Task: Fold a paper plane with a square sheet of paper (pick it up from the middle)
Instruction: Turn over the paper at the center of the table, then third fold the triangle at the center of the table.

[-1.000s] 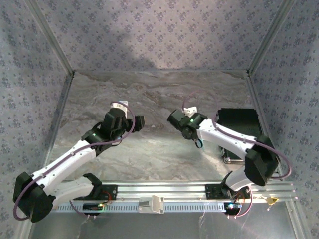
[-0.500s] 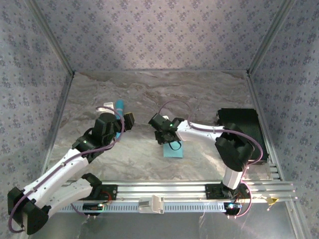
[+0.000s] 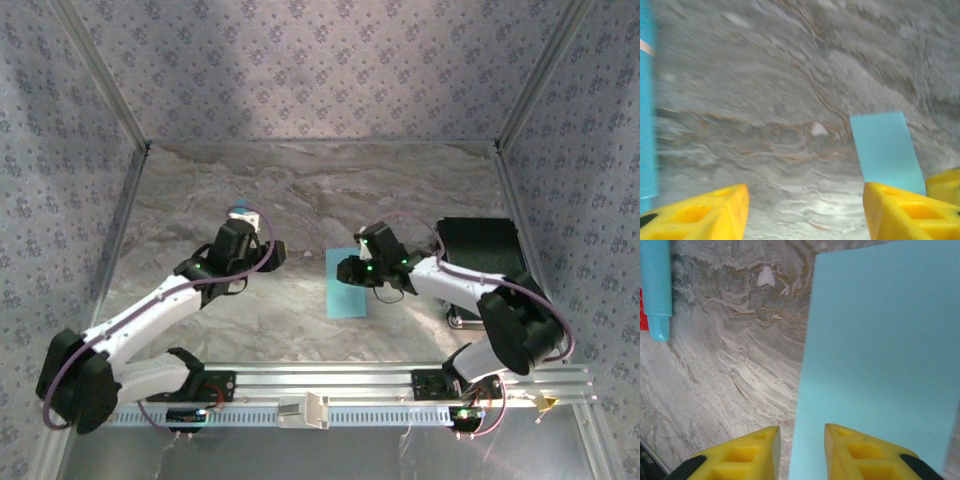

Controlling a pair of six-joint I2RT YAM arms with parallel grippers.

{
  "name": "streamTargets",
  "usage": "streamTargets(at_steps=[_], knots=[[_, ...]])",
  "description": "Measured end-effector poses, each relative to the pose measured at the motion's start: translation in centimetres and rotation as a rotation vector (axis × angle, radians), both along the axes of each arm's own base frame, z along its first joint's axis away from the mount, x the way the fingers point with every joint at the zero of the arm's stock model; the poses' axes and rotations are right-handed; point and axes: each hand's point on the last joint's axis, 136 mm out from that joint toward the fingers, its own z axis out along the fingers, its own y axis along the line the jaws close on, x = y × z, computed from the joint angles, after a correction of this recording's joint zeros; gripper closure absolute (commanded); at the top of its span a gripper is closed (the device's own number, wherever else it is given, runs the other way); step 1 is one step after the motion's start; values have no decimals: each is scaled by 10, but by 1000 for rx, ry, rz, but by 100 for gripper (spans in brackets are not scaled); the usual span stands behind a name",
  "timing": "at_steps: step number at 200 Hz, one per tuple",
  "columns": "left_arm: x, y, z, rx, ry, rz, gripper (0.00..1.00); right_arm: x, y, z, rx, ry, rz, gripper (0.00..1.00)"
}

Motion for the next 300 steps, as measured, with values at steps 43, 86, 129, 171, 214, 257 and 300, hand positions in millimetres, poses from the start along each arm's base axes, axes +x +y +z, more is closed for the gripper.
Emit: streamTargets(at_steps=[43,86,129,171,214,257,300], knots=[[-5,-46,-42,-119,194,-129,49,-3,-29,-14,94,75,-95,83],[-10,-80,-65,-242,347,-202,53,-6,-26,-20,124,124,-93,89],[-12,-102,-81,-281,457,-255,55,-5,-27,-36,132,184,-110,90],[-16,-118,-90,-290,519,-301,57,-10,-26,-54,143,243,-117,92],[-19,-124,-101,-272,582,-312,59,-7,-22,-53,198,243,-129,92],[-27,-126,-113,-238,637,-308,63,-7,-21,-53,204,249,-139,92],[-26,-126,-115,-209,656,-296,63,-6,-21,-53,205,251,-142,92]])
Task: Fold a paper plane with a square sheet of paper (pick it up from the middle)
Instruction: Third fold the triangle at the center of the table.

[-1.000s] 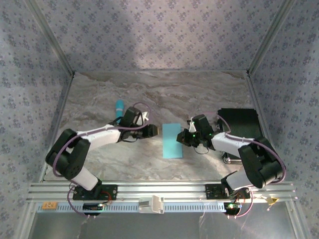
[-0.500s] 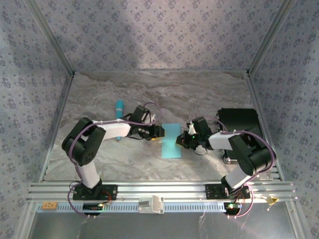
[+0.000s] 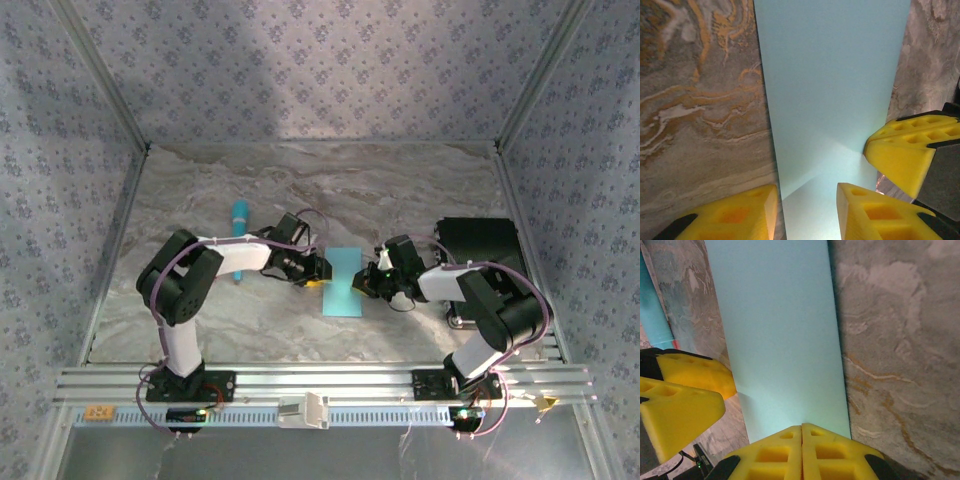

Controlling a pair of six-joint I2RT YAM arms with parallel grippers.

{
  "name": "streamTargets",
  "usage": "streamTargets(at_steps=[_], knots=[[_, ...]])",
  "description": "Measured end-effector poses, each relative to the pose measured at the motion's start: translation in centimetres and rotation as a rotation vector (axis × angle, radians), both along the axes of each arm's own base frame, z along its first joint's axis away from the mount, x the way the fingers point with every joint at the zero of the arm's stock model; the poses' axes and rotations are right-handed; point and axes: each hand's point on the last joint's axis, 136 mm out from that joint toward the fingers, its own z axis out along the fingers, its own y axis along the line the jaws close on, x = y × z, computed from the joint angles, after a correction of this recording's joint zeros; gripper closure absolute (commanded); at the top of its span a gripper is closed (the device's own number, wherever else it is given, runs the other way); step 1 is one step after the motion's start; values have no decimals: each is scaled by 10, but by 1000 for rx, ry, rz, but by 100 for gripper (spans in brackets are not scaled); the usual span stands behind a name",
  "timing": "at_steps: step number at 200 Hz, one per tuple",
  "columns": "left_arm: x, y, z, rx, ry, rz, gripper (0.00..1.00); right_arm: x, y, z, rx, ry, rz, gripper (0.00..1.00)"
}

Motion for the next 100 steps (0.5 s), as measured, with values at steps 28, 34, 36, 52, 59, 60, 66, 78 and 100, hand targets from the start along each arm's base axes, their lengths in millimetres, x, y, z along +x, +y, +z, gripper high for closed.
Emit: streamTargets(at_steps=[28,34,36,52,59,60,66,78,100], knots=[[-1,0,0,12,-2,-2,63,0,0,0,-1,0,0,92],[-1,0,0,12,-1,-2,63,0,0,0,-1,0,0,92],[-1,0,0,12,-1,-2,63,0,0,0,-1,0,0,92],[-1,-1,0,9,0,-3,63,0,0,0,-1,0,-1,92],[-1,-1,0,9,0,-2,63,0,0,0,-1,0,-1,92],[-1,-1,0,9,0,-2,63,0,0,0,-1,0,-1,92],[-1,-1,0,9,1,-1,63,0,0,0,-1,0,0,92],[-1,-1,0,8,2,-1,63,0,0,0,-2,0,-1,92],[0,-1,1,7,3,2,63,0,0,0,-2,0,-1,93]])
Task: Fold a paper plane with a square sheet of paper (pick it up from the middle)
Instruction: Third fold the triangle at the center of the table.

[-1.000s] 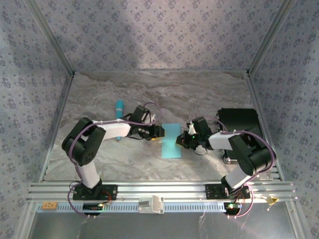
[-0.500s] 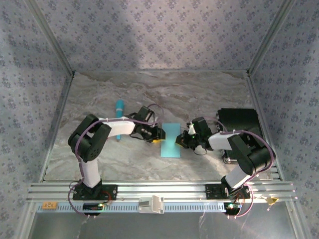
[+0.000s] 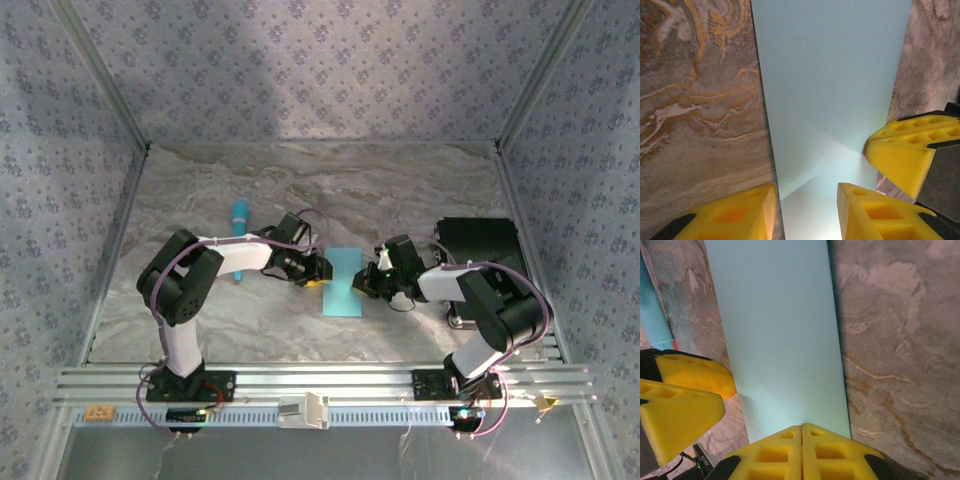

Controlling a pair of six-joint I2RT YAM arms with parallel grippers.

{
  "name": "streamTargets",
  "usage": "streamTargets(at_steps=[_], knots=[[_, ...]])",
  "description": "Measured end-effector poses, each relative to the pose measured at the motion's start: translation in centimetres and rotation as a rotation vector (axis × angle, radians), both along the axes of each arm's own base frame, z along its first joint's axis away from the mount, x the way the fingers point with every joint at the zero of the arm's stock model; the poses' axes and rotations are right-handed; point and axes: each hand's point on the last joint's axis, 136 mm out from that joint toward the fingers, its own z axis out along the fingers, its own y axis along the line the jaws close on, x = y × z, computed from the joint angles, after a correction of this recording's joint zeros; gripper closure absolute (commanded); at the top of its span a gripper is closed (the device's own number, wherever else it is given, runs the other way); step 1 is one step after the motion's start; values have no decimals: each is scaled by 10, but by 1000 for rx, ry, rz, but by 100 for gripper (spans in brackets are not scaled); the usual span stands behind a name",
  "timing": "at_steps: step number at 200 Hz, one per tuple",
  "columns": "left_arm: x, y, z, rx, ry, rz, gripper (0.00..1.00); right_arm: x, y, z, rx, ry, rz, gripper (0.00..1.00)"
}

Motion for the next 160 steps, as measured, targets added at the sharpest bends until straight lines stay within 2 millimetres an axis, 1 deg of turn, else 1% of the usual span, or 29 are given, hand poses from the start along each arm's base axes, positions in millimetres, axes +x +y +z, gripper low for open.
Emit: streamTargets(at_steps=[78,111,160], knots=[[0,-1,1,-6,0,1,63,0,0,0,0,0,0,93],[-2,-6,3,-22,-2,-7,63,0,0,0,0,0,-1,93],[-3,-8,4,-30,-1,-10,64,0,0,0,0,0,0,93]])
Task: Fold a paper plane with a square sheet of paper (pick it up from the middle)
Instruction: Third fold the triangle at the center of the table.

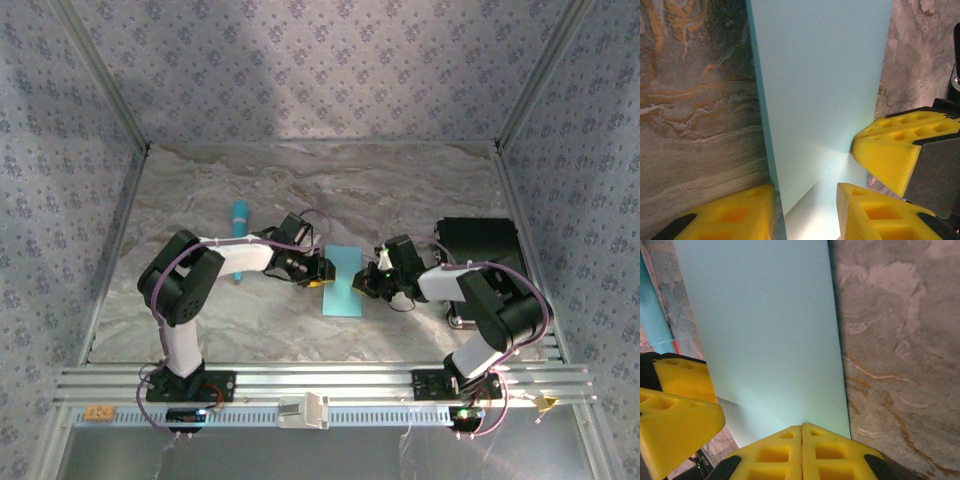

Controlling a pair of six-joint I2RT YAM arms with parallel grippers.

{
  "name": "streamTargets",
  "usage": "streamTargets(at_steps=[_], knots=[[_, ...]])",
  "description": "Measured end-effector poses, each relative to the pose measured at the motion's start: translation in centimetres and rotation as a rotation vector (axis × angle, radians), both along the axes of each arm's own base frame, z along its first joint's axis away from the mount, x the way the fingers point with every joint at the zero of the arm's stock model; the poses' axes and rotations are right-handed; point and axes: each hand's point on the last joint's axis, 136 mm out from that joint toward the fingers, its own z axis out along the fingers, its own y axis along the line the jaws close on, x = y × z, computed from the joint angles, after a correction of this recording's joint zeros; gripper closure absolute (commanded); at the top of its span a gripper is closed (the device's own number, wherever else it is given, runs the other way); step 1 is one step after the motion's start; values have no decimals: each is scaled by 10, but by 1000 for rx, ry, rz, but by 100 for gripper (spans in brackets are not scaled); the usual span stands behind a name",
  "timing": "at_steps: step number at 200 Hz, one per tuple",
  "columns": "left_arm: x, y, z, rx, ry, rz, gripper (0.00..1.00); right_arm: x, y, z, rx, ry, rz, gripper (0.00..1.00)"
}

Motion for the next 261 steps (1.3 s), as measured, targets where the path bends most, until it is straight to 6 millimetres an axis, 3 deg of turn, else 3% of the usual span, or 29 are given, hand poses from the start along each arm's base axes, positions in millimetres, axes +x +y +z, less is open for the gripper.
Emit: streamTargets(at_steps=[34,67,167,195,234,246,261], knots=[[-1,1,-2,1,6,7,66,0,0,0,0,0,0,93],[-1,3,0,2,-1,15,75,0,0,0,0,0,0,92],[0,6,2,8,-12,26,91,0,0,1,2,-2,1,89],[1,6,4,5,-13,30,95,2,2,4,9,-18,8,80],[4,14,14,0,-33,61,95,2,-1,15,-13,-77,27,57],[6,19,17,1,-38,81,95,2,-3,24,-29,-108,38,49],[8,27,18,4,-36,107,95,4,-2,40,-58,-173,59,47]])
